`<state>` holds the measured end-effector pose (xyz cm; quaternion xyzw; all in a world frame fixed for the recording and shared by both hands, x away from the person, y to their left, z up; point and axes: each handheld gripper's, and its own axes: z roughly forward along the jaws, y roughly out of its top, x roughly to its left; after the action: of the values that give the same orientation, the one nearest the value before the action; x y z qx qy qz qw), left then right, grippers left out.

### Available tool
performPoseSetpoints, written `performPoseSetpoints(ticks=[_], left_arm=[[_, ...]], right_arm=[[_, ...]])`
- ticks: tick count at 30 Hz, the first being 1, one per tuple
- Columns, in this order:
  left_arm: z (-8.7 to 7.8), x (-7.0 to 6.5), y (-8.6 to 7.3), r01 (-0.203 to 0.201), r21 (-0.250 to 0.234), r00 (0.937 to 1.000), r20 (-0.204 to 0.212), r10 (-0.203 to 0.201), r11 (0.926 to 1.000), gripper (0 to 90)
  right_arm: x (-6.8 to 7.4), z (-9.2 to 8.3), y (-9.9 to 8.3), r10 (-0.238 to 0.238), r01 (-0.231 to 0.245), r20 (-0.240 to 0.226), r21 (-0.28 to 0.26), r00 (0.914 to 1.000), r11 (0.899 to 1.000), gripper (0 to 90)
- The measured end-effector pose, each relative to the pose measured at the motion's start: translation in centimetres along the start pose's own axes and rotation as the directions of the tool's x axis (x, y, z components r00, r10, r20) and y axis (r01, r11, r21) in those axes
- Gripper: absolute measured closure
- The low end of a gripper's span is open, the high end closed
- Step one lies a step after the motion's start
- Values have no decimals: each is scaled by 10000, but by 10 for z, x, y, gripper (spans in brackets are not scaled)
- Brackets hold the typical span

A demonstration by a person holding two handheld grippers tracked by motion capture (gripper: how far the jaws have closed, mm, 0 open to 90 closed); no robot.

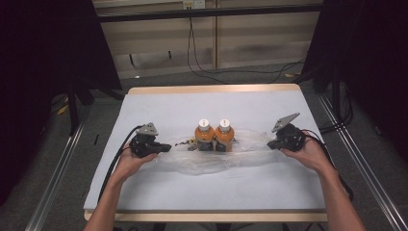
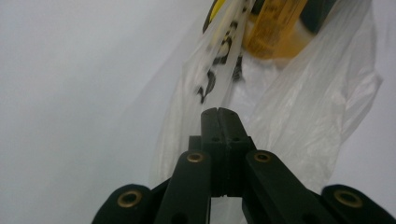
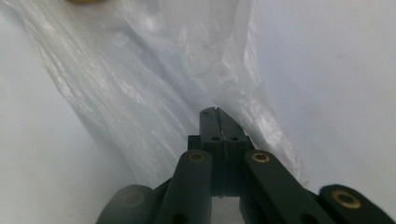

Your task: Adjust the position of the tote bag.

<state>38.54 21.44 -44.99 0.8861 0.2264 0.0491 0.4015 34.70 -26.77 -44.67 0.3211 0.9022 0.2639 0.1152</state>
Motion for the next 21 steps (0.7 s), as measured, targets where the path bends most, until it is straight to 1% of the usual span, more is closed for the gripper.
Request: performPoseSetpoints(ticks=[1,2,3,4,5,6,7,8,9,10,11,12,13,14,15,16,17,18,19,20,21], left_arm=[[-1,-1,1,55,-152,9999,138,-53,9999,892],[-2,-2,3,32,-155,10000,27,-31,9999,885],[-2,-2,3,32,-155,10000,27,-31,9999,879],[-3,-4,5,16,-408,10000,44,-15,9992,875],[-3,-5,6,74,-631,10000,44,-71,9980,875],[-3,-7,7,100,-779,9999,134,-90,9969,875],[-3,-7,7,100,-779,9999,134,-90,9969,876],[-5,-9,10,73,-956,9999,118,-62,9954,876],[-5,-10,11,24,-1042,9998,174,-6,9946,880],[-6,-11,12,-33,-1095,9999,160,51,9940,885],[-6,-11,12,-33,-1095,9999,160,51,9940,885],[-6,-13,13,16,-1223,9998,184,7,9925,885],[-6,-12,14,-64,-1204,9998,174,85,9927,885],[-6,-15,16,24,-1412,9996,286,16,9900,890],[-6,-15,16,24,-1412,9996,286,16,9900,891],[-6,-18,18,89,-1647,9990,440,-17,9863,896],[-6,-18,18,89,-1647,9990,440,-17,9863,896],[-3,-22,20,41,-1768,9994,352,22,9842,898],[-3,-22,20,41,-1768,9994,352,22,9842,900],[-2,-25,22,-3,-1734,9997,230,44,9849,900],[0,-27,22,136,-1846,9994,350,-73,9827,900]], right_arm=[[-1,-2,0,-1,2,38,-222,10000,9998,900],[-2,-4,1,-13,9,-90,-466,10000,9989,900],[-2,-4,1,-13,9,-90,-466,10000,9989,900],[-2,-8,2,161,-184,-277,-855,9995,9962,900],[-3,-9,3,178,-214,-353,-1040,9992,9943,900],[-3,-11,3,185,-241,-474,-1209,9987,9924,900],[-3,-11,3,185,-241,-474,-1209,9987,9924,900],[-2,-13,7,137,-229,-619,-1508,9980,9883,900],[-1,-14,8,82,-202,-726,-1670,9973,9857,900],[0,-14,10,76,-214,-774,-1789,9970,9836,900],[0,-14,10,76,-214,-774,-1789,9970,9836,900],[1,-15,13,37,-231,-981,-1979,9952,9800,900],[1,-15,13,37,-231,-981,-1979,9952,9800,900],[2,-17,13,40,-253,-999,-2131,9950,9767,900],[2,-17,13,96,-309,-976,-2191,9952,9752,900],[2,-18,13,148,-374,-973,-2342,9951,9715,900],[2,-20,13,189,-432,-1014,-2435,9947,9689,900],[2,-21,13,196,-457,-1029,-2571,9945,9653,900],[2,-21,13,196,-457,-1029,-2571,9945,9653,900],[3,-22,15,327,-627,-1092,-2839,9935,9568,900],[3,-22,15,327,-627,-1092,-2839,9935,9568,900]])
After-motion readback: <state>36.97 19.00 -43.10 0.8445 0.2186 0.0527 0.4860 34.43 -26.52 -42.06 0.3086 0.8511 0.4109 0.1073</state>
